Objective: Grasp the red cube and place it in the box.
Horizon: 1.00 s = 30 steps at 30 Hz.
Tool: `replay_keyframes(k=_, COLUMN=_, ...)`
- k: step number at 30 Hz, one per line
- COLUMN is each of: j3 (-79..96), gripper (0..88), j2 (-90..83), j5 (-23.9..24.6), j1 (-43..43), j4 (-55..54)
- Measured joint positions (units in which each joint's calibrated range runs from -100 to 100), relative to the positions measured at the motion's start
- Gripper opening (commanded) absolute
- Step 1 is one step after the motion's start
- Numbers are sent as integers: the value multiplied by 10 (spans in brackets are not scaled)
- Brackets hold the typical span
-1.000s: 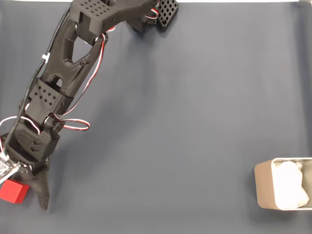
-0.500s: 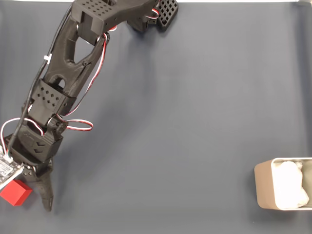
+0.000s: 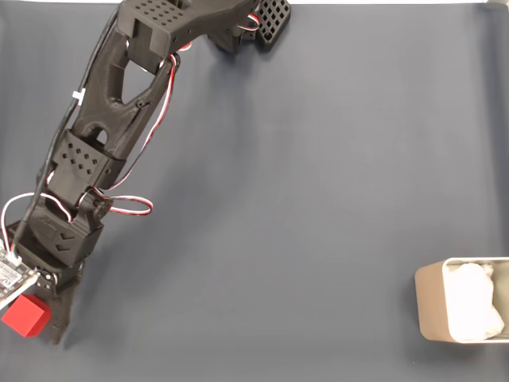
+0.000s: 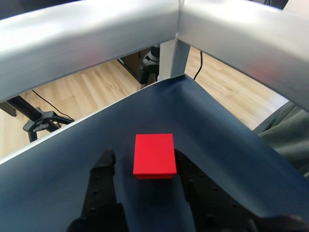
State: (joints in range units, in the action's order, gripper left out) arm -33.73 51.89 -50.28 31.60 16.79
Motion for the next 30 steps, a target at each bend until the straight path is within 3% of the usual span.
replay_keyframes(k=18, j3=0, gripper=27, j2=0, j5=-19, j1=0, j4=2)
replay_keyframes(k=30, j3=67, gripper=3, j2=-73, j5=-28, j1=-7, j4=27)
